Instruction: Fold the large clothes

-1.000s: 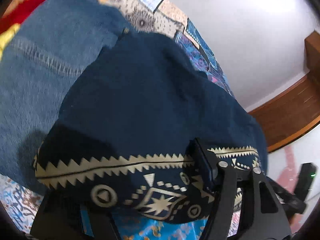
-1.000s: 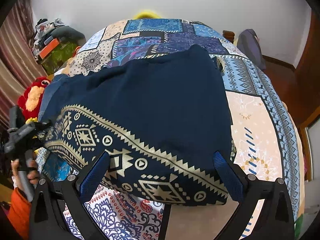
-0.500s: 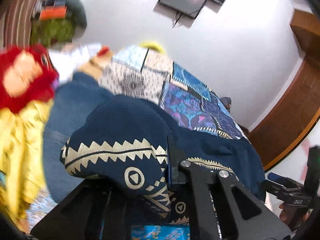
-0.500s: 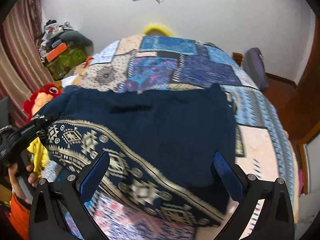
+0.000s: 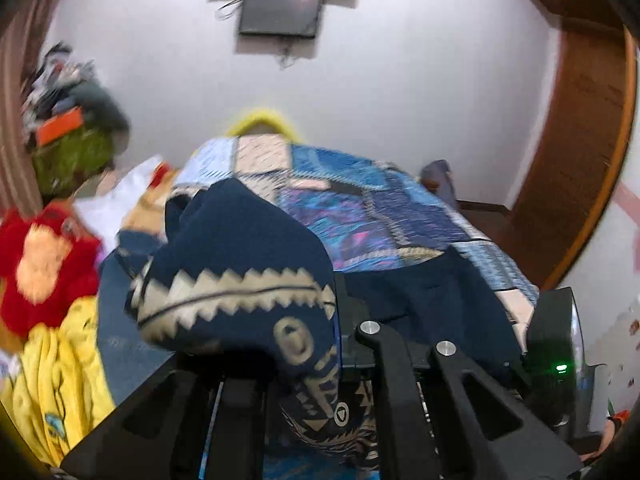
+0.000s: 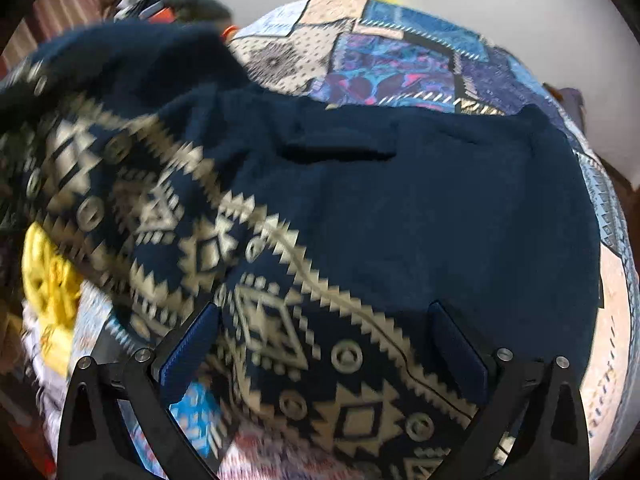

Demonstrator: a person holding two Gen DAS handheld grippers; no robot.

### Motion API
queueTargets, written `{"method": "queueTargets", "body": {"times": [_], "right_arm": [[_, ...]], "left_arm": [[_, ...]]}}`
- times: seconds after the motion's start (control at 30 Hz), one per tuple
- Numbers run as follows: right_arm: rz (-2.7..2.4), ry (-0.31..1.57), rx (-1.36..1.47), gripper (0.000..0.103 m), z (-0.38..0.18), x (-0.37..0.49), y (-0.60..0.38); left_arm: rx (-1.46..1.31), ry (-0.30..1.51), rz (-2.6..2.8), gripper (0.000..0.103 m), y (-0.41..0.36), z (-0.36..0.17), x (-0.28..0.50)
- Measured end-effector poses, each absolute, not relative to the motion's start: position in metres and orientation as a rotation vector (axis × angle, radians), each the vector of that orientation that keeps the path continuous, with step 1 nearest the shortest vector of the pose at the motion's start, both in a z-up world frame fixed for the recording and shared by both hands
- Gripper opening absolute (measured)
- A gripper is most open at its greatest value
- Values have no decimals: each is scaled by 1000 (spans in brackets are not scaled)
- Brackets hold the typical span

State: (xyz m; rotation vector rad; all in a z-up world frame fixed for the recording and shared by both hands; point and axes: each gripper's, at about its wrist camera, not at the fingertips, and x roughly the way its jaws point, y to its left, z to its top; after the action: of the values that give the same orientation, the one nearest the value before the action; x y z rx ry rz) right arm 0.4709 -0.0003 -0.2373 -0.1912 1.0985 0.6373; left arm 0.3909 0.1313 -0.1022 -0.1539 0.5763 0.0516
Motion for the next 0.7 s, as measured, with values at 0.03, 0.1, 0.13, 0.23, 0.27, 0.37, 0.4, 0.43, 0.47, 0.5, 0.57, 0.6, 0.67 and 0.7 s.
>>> {"method": "queueTargets", "body": {"times": [0.03, 0.1, 0.13, 0.23, 0.27, 0.37, 0.4, 0.43, 0.47, 0.5, 0.57, 0.6, 0.67, 0.7], "right_arm": [[648, 1096, -161, 103, -232, 469, -11], [625, 1058, -90, 103, -215, 463, -44], [601, 1035, -72, 103, -208, 459, -60], [509, 976, -39, 103, -189, 449, -118], [458, 959, -39, 103, -184, 447, -139], [336, 929, -35, 103, -176, 437, -191], [310, 926, -28, 103, -174, 435, -204], [287, 925, -17, 103, -173, 432, -218], [261, 926, 5, 103, -173, 427, -234], [245, 929, 24, 103, -174, 424, -245], [214, 937, 64, 103, -176, 418, -268], [203, 942, 84, 103, -177, 417, -277], [198, 941, 113, 103, -177, 413, -289], [199, 939, 121, 103, -176, 412, -292]], "left_arm": [[-131, 566, 26, 8, 119, -96, 393], [-78, 550, -22, 8, 93, -87, 398], [-47, 542, -47, 8, 78, -84, 400], [43, 538, -136, 8, 33, -83, 405], [76, 546, -173, 8, 15, -86, 405], [149, 608, -281, 8, -24, -106, 409], [168, 656, -322, 8, -35, -118, 413], [186, 740, -374, 8, -47, -136, 418], [197, 787, -395, 8, -53, -146, 421], [213, 832, -405, 8, -58, -159, 422], [276, 884, -381, 8, -67, -181, 420], [286, 882, -378, 10, -68, -183, 417], [291, 867, -380, 17, -67, -179, 406], [284, 867, -393, 24, -66, -177, 402]]}}
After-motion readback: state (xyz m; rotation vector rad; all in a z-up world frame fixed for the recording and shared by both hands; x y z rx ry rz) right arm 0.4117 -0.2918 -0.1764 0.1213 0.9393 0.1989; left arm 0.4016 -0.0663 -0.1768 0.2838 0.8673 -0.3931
